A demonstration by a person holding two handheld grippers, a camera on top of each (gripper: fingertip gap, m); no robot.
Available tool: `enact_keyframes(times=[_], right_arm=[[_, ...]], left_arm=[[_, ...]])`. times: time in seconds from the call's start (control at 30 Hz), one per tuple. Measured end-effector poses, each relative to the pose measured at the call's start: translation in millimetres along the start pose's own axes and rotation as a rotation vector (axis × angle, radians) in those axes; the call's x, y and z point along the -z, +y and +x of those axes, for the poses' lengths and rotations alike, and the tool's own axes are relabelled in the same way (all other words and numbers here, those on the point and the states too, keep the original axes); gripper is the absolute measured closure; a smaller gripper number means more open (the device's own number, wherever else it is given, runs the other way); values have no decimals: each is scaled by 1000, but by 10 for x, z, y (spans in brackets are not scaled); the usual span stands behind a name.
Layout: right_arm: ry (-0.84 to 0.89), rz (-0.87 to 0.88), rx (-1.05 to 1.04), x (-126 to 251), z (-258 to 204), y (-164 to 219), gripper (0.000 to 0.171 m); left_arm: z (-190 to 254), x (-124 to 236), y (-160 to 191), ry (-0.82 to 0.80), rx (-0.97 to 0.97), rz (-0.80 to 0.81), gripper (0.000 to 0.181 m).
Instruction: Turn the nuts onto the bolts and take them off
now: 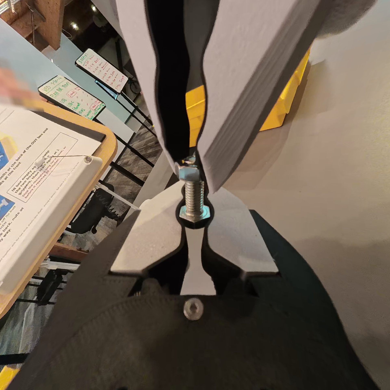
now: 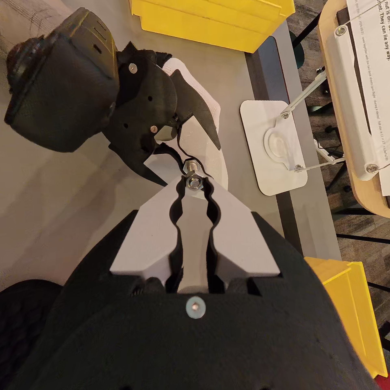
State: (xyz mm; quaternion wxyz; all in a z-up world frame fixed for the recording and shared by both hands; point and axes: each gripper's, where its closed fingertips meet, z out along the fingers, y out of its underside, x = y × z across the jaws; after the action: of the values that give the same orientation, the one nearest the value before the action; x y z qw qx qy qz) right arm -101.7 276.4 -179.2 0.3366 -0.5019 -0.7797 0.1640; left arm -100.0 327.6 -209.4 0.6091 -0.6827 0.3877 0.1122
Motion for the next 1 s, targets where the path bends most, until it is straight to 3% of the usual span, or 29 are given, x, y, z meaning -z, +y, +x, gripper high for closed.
enact_keyframes(times=[0.07,0.2,0.47,0.63,0.77,0.83,0.9,1.0], right_arm=[[15,12,-4,5,21,-26,154],[82,141,-78,152,213,-175,115],[86,678,-374,281,310,-613,126],[158,697,-409,109,295,-677,138],[175,709,-399,137,307,-710,171],[138,709,-387,155,290,-715,171],[113,702,-358,173,254,-727,144],[152,686,-307,192,245,-728,139]], left_arm=[[-18,6,-7,0,19,9,171],[-83,29,-38,23,175,65,171],[-189,189,-344,181,603,302,172],[-241,223,-367,184,644,327,172],[-222,228,-370,200,635,328,172],[-234,240,-381,202,631,333,172],[-252,251,-389,200,628,335,172],[-275,263,-395,200,628,338,172]])
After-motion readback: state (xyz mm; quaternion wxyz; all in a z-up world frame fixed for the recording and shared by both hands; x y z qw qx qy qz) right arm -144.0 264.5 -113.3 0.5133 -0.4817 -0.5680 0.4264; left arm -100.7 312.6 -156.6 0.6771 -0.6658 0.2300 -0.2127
